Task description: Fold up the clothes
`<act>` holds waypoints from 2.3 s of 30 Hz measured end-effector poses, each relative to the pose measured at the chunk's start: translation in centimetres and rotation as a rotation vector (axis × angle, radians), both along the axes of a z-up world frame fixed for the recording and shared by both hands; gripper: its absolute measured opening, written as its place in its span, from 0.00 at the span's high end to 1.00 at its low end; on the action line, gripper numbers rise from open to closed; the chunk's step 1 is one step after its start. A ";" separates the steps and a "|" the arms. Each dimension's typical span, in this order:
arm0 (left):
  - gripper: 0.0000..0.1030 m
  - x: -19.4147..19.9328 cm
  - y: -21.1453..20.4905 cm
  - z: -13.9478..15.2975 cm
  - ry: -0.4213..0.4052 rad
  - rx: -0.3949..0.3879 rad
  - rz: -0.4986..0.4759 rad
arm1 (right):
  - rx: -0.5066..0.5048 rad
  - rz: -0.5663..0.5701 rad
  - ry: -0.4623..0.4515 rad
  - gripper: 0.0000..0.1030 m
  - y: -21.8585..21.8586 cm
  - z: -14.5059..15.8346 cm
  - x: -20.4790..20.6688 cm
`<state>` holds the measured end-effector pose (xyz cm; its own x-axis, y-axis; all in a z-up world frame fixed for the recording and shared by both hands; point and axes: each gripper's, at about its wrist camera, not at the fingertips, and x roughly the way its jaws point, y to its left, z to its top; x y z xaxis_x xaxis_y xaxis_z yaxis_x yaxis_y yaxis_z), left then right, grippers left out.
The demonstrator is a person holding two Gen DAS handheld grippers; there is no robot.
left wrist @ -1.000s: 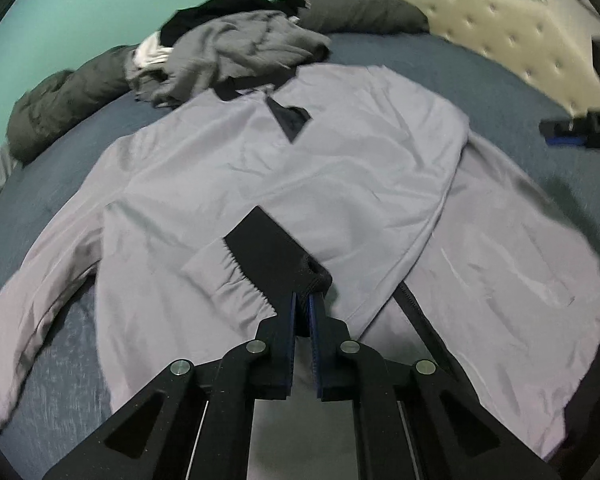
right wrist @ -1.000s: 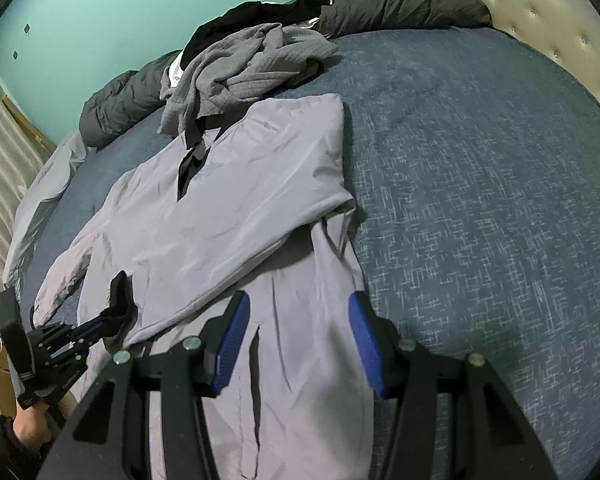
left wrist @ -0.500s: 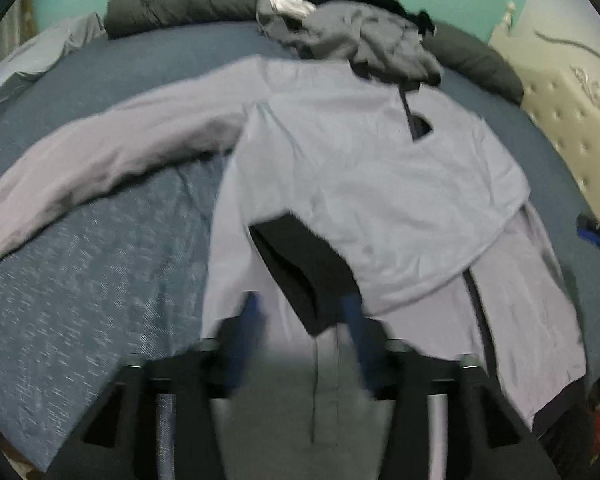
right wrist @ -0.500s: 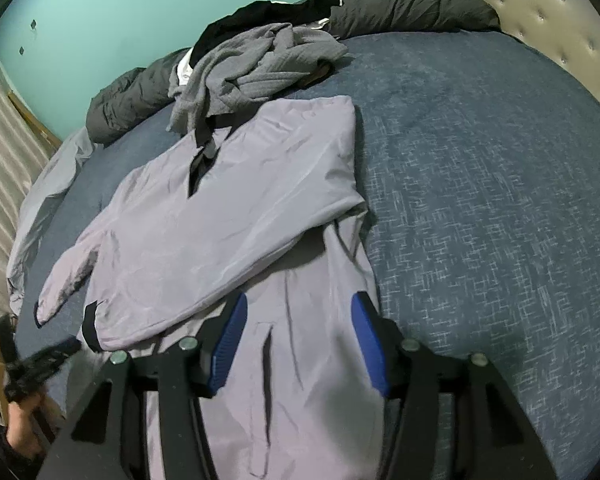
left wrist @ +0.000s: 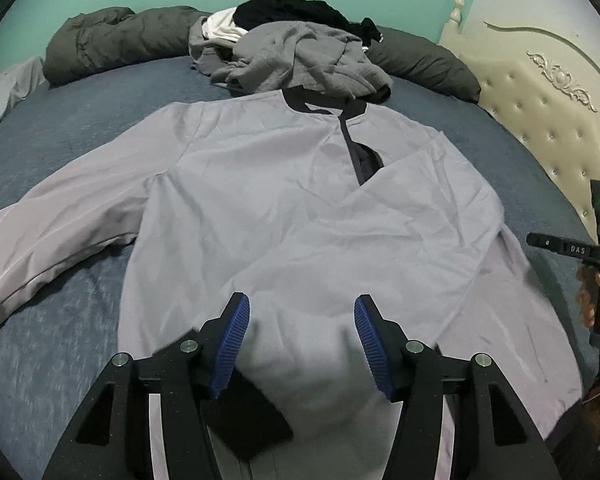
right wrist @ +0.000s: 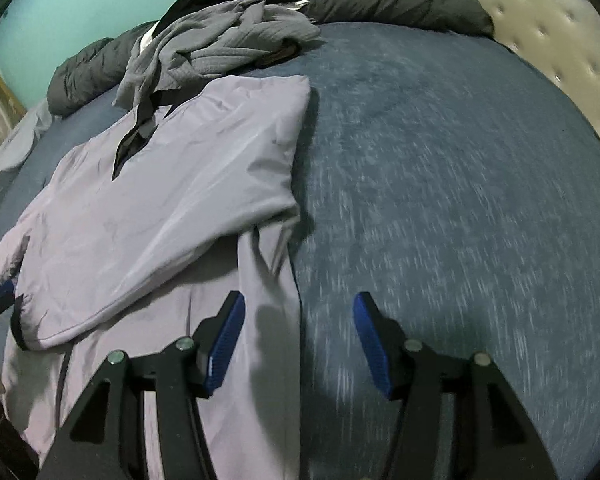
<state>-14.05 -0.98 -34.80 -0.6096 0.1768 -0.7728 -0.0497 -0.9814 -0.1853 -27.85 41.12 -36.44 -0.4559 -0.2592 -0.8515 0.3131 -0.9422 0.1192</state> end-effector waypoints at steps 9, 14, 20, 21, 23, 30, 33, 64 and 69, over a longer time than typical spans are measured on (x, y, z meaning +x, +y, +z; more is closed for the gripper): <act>0.41 -1.8 -1.6 -4.1 -0.056 0.020 0.008 | 0.109 0.061 0.007 0.44 -3.7 -2.3 -4.6; 0.38 -1.9 -0.8 -5.1 -0.071 -0.012 -0.027 | 0.194 0.020 0.022 0.71 -4.1 -3.5 -6.4; 0.38 -2.0 0.5 -5.7 -0.082 -0.037 -0.075 | 0.270 -0.003 0.058 0.86 -2.2 -3.6 -7.1; 0.38 -2.0 0.7 -5.8 -0.084 -0.041 -0.083 | 0.282 0.000 0.066 0.87 -1.9 -3.6 -7.1; 0.38 -2.0 0.9 -6.1 -0.084 -0.052 -0.090 | 0.269 -0.005 0.051 0.87 -1.4 -4.1 -7.4; 0.38 -1.9 -0.2 -5.8 -0.102 0.005 -0.074 | 0.228 -0.005 0.014 0.65 0.7 -3.8 -7.0; 0.37 -1.7 -0.6 -5.1 -0.102 0.037 -0.064 | 0.140 -0.043 0.040 0.64 2.8 -1.6 -6.3; 0.35 -1.7 -6.3 -2.4 -0.053 0.073 0.027 | 0.052 0.051 -0.025 0.64 -18.8 -4.4 -9.9; 0.35 -1.7 -6.5 -2.3 -0.051 0.076 0.030 | 0.004 0.071 0.024 0.68 -19.0 -3.0 -9.1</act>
